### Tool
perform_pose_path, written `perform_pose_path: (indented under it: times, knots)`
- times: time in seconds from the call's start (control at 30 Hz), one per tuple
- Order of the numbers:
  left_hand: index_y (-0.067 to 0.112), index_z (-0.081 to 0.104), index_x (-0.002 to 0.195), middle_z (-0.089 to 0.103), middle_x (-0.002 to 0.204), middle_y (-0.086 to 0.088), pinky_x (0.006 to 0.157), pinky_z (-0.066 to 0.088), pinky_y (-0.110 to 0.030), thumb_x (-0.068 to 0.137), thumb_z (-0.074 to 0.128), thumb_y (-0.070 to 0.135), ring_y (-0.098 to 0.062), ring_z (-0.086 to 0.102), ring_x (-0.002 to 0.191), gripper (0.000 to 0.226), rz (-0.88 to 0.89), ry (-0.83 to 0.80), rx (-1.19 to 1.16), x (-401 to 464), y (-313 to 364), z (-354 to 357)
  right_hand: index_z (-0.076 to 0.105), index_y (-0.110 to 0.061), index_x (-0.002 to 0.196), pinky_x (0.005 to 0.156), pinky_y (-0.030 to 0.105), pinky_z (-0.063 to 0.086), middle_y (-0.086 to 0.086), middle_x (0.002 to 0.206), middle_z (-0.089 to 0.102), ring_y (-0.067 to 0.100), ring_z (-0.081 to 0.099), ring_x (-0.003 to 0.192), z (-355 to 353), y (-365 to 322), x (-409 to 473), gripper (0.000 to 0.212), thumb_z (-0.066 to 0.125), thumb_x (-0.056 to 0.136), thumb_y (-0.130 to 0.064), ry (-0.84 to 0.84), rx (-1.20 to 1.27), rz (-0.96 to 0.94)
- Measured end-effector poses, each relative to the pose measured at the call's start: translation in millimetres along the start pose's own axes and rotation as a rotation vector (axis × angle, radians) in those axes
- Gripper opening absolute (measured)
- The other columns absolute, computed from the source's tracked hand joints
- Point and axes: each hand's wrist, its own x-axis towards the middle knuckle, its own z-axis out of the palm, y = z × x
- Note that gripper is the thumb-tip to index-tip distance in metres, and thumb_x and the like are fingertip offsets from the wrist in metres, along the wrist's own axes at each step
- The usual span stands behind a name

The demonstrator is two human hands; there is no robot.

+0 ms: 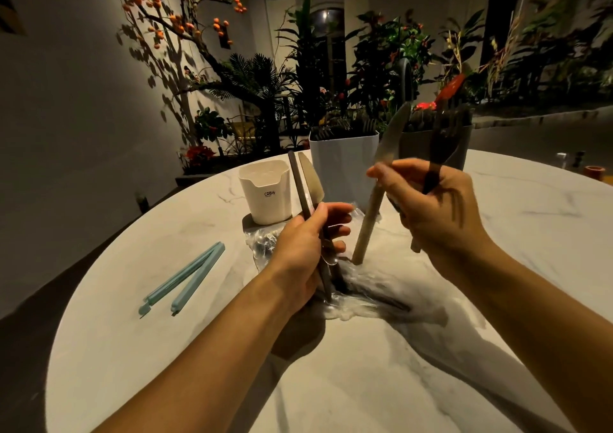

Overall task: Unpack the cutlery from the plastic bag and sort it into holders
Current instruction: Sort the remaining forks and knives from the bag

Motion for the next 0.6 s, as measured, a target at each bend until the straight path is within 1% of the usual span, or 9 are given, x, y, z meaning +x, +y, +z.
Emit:
perform_pose_path:
  times: [0.07, 0.1, 0.17, 0.23, 0.33, 0.43, 0.5, 0.57, 0.6]
  knots:
    - [0.013, 0.074, 0.100, 0.076, 0.099, -0.003, 0.074, 0.056, -0.026, 0.108, 0.036, 0.028, -0.015, 0.071, 0.094, 0.041, 0.010, -0.059, 0.023, -1, 0, 0, 0.073, -0.019, 0.094, 0.073, 0.022, 0.053, -0.011, 0.081, 0.071, 0.003, 0.067, 0.083, -5, -6, 5, 0.017, 0.066, 0.086, -0.033, 0.079, 0.034, -0.037]
    - [0.011, 0.072, 0.105, 0.076, 0.104, -0.005, 0.079, 0.057, -0.028, 0.108, 0.035, 0.028, -0.018, 0.071, 0.101, 0.041, -0.003, -0.106, 0.025, -2, 1, 0, 0.073, -0.019, 0.093, 0.072, 0.020, 0.052, -0.012, 0.078, 0.071, 0.003, 0.066, 0.082, -7, -8, 7, 0.019, 0.065, 0.086, -0.035, 0.084, 0.063, -0.024]
    - [0.008, 0.068, 0.116, 0.075, 0.112, -0.009, 0.090, 0.057, -0.033, 0.109, 0.031, 0.029, -0.024, 0.070, 0.108, 0.042, -0.058, -0.237, -0.002, -5, 2, 2, 0.073, -0.016, 0.092, 0.061, 0.012, 0.046, -0.015, 0.070, 0.067, -0.002, 0.062, 0.071, -8, -8, 7, 0.021, 0.064, 0.089, -0.035, -0.023, 0.045, 0.047]
    - [0.009, 0.064, 0.120, 0.074, 0.115, -0.011, 0.091, 0.058, -0.037, 0.109, 0.031, 0.029, -0.028, 0.071, 0.107, 0.040, -0.143, -0.339, -0.063, -9, 3, 5, 0.075, -0.013, 0.090, 0.051, 0.007, 0.043, -0.013, 0.064, 0.065, -0.005, 0.060, 0.062, -2, -1, 3, 0.020, 0.066, 0.090, -0.031, -0.137, -0.025, 0.141]
    - [0.012, 0.063, 0.121, 0.074, 0.114, -0.013, 0.086, 0.061, -0.040, 0.109, 0.032, 0.030, -0.033, 0.072, 0.103, 0.038, -0.225, -0.387, -0.068, -10, 3, 6, 0.074, -0.010, 0.084, 0.044, 0.006, 0.040, -0.006, 0.062, 0.064, -0.006, 0.060, 0.054, 0, 10, 4, 0.018, 0.071, 0.087, -0.028, -0.130, -0.113, 0.243]
    - [0.011, 0.062, 0.118, 0.075, 0.108, -0.013, 0.079, 0.062, -0.037, 0.109, 0.031, 0.031, -0.028, 0.075, 0.092, 0.038, -0.229, -0.396, -0.043, -8, 3, 4, 0.071, -0.008, 0.088, 0.047, 0.008, 0.044, -0.002, 0.070, 0.068, -0.004, 0.066, 0.060, -2, 15, 5, 0.015, 0.073, 0.084, -0.023, -0.184, -0.151, 0.292]
    - [0.013, 0.061, 0.120, 0.076, 0.102, -0.011, 0.074, 0.062, -0.034, 0.108, 0.032, 0.032, -0.023, 0.074, 0.083, 0.037, -0.234, -0.403, -0.017, -7, 3, 2, 0.071, -0.011, 0.088, 0.051, 0.011, 0.048, -0.003, 0.073, 0.071, 0.001, 0.070, 0.068, -1, 17, 3, 0.013, 0.071, 0.085, -0.024, -0.230, -0.135, 0.315]
    - [0.010, 0.059, 0.122, 0.072, 0.093, -0.009, 0.068, 0.056, -0.030, 0.108, 0.034, 0.033, -0.017, 0.068, 0.072, 0.037, -0.256, -0.433, -0.047, -7, 2, 1, 0.073, -0.015, 0.088, 0.053, 0.011, 0.049, -0.005, 0.073, 0.073, 0.002, 0.071, 0.069, 2, 17, 1, 0.015, 0.065, 0.090, -0.028, -0.295, -0.138, 0.339]
    - [0.009, 0.059, 0.118, 0.066, 0.085, -0.007, 0.063, 0.051, -0.026, 0.108, 0.033, 0.033, -0.014, 0.060, 0.066, 0.037, -0.271, -0.449, -0.085, -6, 2, 1, 0.073, -0.015, 0.089, 0.049, 0.008, 0.046, -0.009, 0.070, 0.072, -0.002, 0.067, 0.062, 3, 16, 0, 0.018, 0.062, 0.092, -0.029, -0.308, -0.139, 0.358]
